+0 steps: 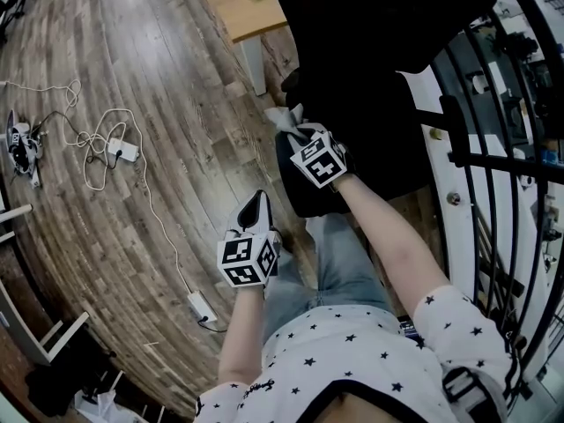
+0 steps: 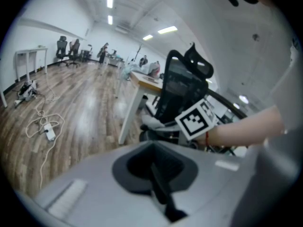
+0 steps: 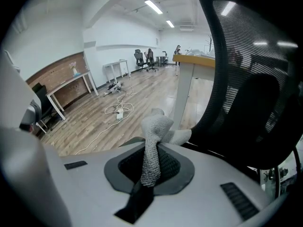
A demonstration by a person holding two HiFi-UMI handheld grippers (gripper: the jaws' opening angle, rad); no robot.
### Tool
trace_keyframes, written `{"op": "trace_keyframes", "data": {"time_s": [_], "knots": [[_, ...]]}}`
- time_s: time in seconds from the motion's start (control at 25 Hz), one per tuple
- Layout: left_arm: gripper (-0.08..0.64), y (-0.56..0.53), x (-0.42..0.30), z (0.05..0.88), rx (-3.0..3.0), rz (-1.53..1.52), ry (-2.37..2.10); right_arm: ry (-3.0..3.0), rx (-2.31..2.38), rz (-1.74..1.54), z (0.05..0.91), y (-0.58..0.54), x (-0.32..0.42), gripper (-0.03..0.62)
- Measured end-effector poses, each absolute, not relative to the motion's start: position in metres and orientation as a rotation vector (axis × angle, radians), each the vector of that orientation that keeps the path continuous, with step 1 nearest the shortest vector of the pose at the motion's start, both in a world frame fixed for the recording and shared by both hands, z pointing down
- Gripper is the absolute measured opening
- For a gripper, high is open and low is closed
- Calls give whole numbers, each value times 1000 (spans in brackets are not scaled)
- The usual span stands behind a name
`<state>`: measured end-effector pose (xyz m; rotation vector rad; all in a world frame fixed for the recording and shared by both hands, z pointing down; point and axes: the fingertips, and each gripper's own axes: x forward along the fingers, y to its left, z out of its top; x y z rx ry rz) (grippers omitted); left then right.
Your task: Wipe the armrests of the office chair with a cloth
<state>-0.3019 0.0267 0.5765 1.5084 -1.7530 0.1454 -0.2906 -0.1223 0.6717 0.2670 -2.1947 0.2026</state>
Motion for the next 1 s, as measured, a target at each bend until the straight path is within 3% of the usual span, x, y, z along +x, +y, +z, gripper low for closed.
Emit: {"op": "trace_keyframes", "data": {"time_s": [1.0], "knots": [[5,53,-291,567,1535,154,-1752,-2160,250,186,673,-93,-275,34]]}}
